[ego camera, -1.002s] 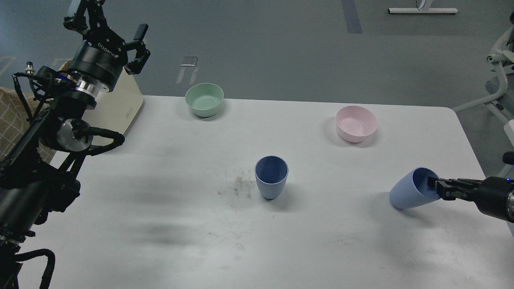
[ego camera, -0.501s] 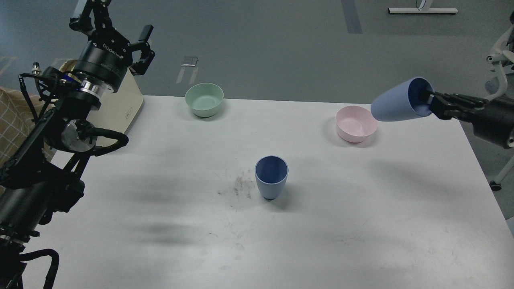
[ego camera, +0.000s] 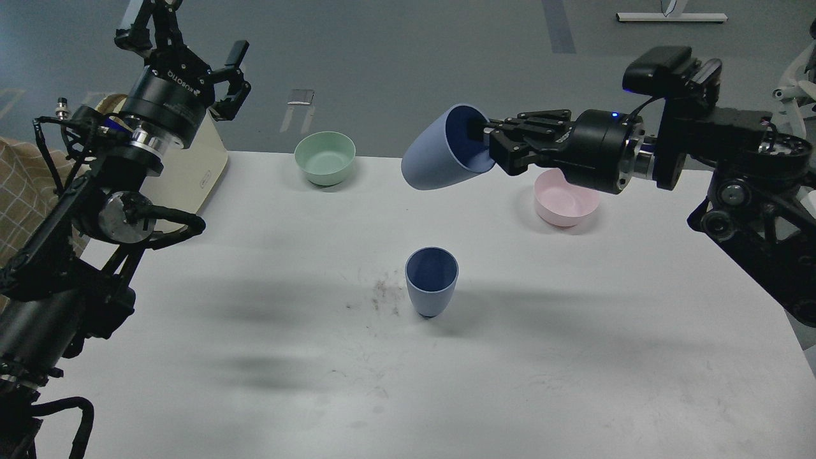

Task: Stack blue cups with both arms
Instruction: 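Lift the blue cup with the right gripper and swing it over the standing cup, then lower the held cup into the standing blue cup with the right gripper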

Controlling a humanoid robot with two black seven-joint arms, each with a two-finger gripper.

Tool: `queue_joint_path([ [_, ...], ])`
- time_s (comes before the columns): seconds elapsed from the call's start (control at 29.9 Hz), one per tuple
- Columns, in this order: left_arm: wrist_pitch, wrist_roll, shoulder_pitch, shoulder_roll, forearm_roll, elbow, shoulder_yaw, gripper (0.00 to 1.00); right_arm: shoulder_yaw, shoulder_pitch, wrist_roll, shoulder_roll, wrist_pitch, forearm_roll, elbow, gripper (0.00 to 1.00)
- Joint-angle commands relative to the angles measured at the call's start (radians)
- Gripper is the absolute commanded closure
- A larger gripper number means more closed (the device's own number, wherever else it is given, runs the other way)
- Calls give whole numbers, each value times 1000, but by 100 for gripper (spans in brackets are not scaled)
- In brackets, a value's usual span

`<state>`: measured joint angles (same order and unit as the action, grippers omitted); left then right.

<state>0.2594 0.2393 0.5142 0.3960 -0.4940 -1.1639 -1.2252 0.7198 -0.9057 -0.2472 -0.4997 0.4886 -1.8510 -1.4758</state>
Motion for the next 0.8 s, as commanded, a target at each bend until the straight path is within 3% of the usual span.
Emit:
queue_joint_path([
  [0.0,1,0,-2,-19,-1,0,3,2,-127,-62,-1,-6,0,1,-12,100],
  [0.33,3,0,-2,-17,-1,0,4,2,-264,-68,0,-36,0,-8,-34,100],
  [0.77,3,0,-2,-42,-1,0,4,2,-270,-58,5,-62,0,-10,-29,100],
])
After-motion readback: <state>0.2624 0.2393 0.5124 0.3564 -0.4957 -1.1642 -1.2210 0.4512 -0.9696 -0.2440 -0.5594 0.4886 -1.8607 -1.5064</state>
